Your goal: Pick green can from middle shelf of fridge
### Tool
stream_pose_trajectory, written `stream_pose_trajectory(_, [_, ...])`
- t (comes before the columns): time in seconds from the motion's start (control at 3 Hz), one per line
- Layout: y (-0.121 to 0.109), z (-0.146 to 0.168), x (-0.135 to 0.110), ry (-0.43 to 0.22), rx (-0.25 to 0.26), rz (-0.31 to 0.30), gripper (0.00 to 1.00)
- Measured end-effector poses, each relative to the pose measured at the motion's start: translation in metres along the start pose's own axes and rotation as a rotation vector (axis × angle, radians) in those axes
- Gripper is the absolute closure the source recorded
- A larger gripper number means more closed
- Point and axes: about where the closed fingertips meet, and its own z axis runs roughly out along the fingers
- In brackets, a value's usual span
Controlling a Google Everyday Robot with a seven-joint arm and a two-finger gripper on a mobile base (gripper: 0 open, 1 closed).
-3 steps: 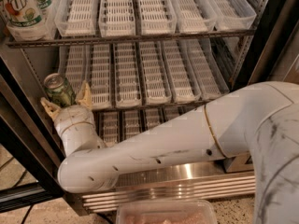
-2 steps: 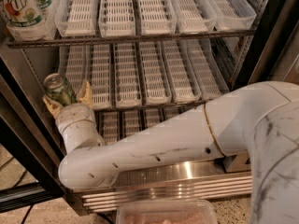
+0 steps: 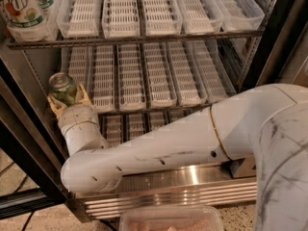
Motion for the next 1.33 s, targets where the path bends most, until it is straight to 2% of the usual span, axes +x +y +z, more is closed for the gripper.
stream_pose_trajectory(0.33, [0.0, 0.0, 0.0, 0.0, 0.0, 0.0, 1.0])
stream_pose_trajectory(0.67, [0.0, 0.0, 0.0, 0.0, 0.0, 0.0, 1.0])
stream_pose_trajectory(1.0, [0.001, 0.002, -0.008, -0.011, -0.01, 0.031, 1.0])
stream_pose_trajectory(1.33, [0.001, 0.002, -0.02, -0.03, -0.022, 0.101, 1.0])
